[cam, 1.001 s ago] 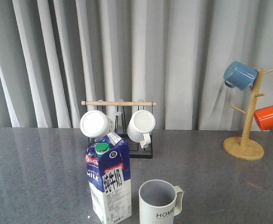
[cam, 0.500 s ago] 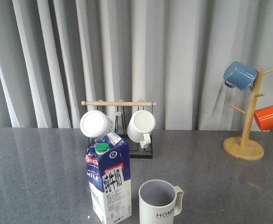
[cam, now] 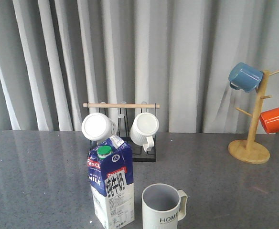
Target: Place milk next to cup
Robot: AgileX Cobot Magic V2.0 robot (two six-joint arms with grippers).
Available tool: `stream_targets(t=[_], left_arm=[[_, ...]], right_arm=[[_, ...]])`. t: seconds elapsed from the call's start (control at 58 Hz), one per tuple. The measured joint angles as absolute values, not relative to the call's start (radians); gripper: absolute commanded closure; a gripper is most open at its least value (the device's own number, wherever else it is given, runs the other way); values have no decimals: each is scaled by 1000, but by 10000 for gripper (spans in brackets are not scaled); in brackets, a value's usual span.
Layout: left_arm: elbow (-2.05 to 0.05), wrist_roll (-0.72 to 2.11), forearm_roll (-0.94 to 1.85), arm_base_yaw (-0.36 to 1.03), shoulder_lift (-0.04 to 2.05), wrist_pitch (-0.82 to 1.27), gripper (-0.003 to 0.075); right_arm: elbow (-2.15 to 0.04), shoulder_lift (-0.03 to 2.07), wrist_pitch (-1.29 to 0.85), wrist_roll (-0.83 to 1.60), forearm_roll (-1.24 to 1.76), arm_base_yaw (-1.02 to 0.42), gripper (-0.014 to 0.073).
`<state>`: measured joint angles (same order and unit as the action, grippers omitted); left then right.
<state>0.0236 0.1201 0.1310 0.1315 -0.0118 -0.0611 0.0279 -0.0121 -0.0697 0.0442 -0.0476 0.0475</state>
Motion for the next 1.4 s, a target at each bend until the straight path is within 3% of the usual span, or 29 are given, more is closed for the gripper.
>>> stream_targets(t=[1.398], left_arm=[[24,120,131,132,-12,-61,727]], right_arm=[[28,-12,-17,69,-48,48,598]])
